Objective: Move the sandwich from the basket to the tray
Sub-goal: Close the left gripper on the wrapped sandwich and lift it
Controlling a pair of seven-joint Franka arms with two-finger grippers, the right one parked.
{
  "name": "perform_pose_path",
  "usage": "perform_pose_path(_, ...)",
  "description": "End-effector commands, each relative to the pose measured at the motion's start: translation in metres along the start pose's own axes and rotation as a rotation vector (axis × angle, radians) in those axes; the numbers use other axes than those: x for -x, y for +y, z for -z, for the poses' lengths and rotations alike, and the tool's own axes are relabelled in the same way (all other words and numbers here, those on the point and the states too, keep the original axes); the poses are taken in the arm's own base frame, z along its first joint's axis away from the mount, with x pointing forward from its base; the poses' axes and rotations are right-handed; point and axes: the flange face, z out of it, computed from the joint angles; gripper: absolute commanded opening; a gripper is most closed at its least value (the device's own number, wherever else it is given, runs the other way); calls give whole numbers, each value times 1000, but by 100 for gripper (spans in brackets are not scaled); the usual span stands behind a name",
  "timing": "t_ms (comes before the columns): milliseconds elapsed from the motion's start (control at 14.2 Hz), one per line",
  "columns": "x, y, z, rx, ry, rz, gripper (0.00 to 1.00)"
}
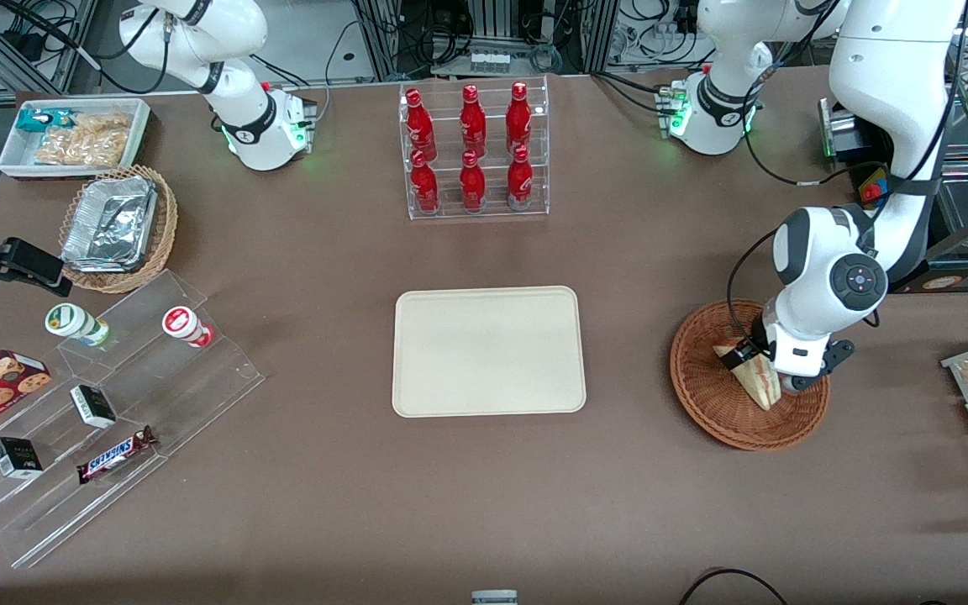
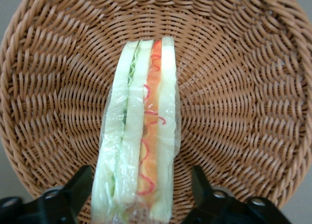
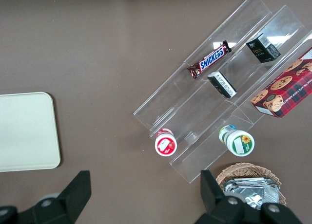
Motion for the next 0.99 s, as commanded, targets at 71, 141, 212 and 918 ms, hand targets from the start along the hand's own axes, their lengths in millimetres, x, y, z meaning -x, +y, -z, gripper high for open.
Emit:
perform_pose_path(71, -8, 4, 11, 12, 29, 4, 9)
perform_pose_path(141, -9, 5, 14, 13, 33, -1, 6)
perform_pose_path(212, -8, 5, 19, 8, 32, -9, 5)
perform_pose_path(918, 59, 173, 126, -18, -68, -409, 4)
